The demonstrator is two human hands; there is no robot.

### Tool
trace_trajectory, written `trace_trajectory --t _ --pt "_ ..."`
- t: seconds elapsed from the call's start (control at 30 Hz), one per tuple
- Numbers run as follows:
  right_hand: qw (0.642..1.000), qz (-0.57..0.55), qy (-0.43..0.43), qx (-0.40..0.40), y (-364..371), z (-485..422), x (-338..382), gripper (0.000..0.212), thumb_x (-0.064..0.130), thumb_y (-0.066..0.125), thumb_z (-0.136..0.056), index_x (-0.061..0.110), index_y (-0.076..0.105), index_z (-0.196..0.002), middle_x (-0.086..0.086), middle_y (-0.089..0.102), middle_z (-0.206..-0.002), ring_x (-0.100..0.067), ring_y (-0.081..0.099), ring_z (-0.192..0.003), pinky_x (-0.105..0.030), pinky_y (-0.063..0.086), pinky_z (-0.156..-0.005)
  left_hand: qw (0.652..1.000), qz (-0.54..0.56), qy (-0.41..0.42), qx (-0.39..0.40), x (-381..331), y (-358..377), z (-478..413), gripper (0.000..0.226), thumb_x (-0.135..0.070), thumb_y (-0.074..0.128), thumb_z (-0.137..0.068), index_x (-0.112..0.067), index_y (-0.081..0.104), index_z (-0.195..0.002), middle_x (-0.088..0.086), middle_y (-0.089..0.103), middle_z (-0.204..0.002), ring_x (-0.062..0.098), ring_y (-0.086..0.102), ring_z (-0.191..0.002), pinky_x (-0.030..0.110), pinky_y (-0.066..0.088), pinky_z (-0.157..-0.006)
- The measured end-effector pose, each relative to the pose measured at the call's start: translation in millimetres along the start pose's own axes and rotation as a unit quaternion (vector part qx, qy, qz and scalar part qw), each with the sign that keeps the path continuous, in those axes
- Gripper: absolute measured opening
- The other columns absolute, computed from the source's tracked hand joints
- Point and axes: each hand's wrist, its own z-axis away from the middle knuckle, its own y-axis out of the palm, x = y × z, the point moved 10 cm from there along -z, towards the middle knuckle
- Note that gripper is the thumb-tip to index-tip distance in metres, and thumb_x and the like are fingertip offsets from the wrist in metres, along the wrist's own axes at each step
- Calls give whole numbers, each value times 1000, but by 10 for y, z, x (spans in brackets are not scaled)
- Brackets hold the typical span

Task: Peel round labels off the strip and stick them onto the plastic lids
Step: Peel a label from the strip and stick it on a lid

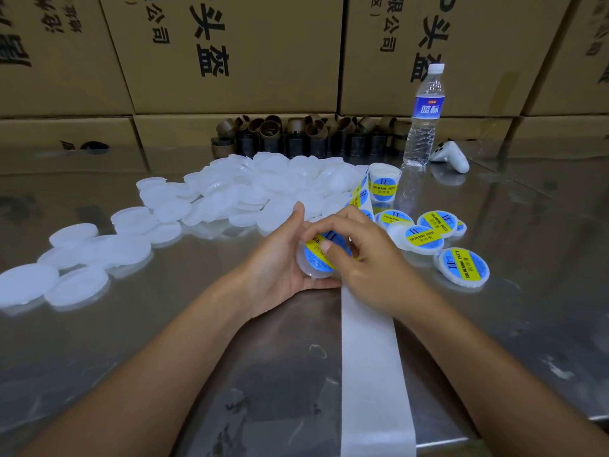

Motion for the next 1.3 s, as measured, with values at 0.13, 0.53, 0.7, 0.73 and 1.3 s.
trace_trajectory --t 0.13,0.53,0.7,0.73,1.3 --pt "999 40 -12 1 12 17 40 32 0 53 -91 30 63 -94 10 42 -88 3 45 -88 -7 31 -80 1000 -2 -1 18 -2 36 13 70 -56 13 -97 -9 61 -116 10 68 -116 20 66 -104 37 56 -86" --pt "991 121 -49 -6 34 21 61 29 -2 54 -87 20 70 -96 7 43 -89 -12 44 -91 -22 38 -80 1000 -11 0 -8 -27 30 12 83 -58 7 -97 8 38 -138 25 51 -135 28 59 -112 41 52 -91" --pt "990 126 -64 -5 43 21 66 32 -2 54 -86 23 70 -95 13 41 -88 -11 44 -91 -25 39 -80 1000 -4 -8 -19 -8 7 8 83 -59 9 -97 6 38 -138 28 49 -136 30 57 -113 46 47 -98" --pt "990 128 -64 -3 48 20 63 32 -2 53 -86 23 70 -95 14 40 -88 -11 44 -91 -26 39 -80 1000 -3 -9 -22 -6 -1 6 82 -59 9 -97 6 38 -139 28 51 -134 30 58 -112 46 47 -98" --pt "987 149 -64 12 74 20 49 34 -4 54 -85 22 71 -98 8 40 -89 -13 42 -90 -24 38 -80 999 11 -8 -38 -3 -34 4 82 -59 12 -96 6 41 -136 24 55 -127 30 61 -106 45 52 -91"
